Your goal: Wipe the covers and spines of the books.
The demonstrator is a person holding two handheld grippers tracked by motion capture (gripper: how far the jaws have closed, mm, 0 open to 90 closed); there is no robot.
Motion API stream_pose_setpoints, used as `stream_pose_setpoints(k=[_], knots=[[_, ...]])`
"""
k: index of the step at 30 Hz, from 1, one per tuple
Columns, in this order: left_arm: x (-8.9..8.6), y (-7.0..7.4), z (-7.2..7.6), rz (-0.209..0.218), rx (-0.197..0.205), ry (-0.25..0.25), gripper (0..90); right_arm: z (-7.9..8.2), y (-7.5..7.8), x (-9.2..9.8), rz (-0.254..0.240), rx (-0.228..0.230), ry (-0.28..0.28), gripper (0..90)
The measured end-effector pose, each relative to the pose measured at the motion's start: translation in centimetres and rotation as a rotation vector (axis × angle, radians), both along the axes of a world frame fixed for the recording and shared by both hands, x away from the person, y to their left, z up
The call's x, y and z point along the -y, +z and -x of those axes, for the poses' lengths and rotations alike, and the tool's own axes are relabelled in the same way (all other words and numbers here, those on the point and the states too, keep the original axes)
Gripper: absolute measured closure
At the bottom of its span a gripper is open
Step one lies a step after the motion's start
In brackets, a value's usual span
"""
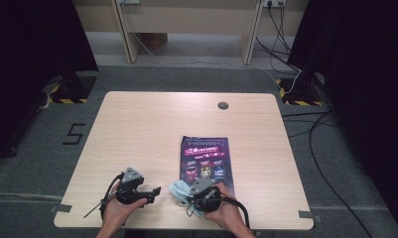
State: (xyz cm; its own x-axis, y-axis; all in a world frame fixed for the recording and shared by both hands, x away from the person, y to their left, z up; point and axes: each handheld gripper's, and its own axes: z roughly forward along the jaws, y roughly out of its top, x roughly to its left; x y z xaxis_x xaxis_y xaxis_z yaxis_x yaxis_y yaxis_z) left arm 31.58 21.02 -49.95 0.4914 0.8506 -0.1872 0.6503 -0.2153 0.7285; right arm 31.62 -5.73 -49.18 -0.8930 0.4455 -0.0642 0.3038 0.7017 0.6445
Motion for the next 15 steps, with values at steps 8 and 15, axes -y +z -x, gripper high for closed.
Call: stream_pose_setpoints(k=[8,15], knots=[[3.2,-0.1,0.7,0.05,0.004,-0.067,20.2,-0.2,0.1,5.4,-0.015,-0.022,-0.115,78.5],[6.2,-0.3,1.3,0.046,0.021,-0.142,21.5,-0.8,0.1,9.5,0.009,0.006,-0.221,78.6]])
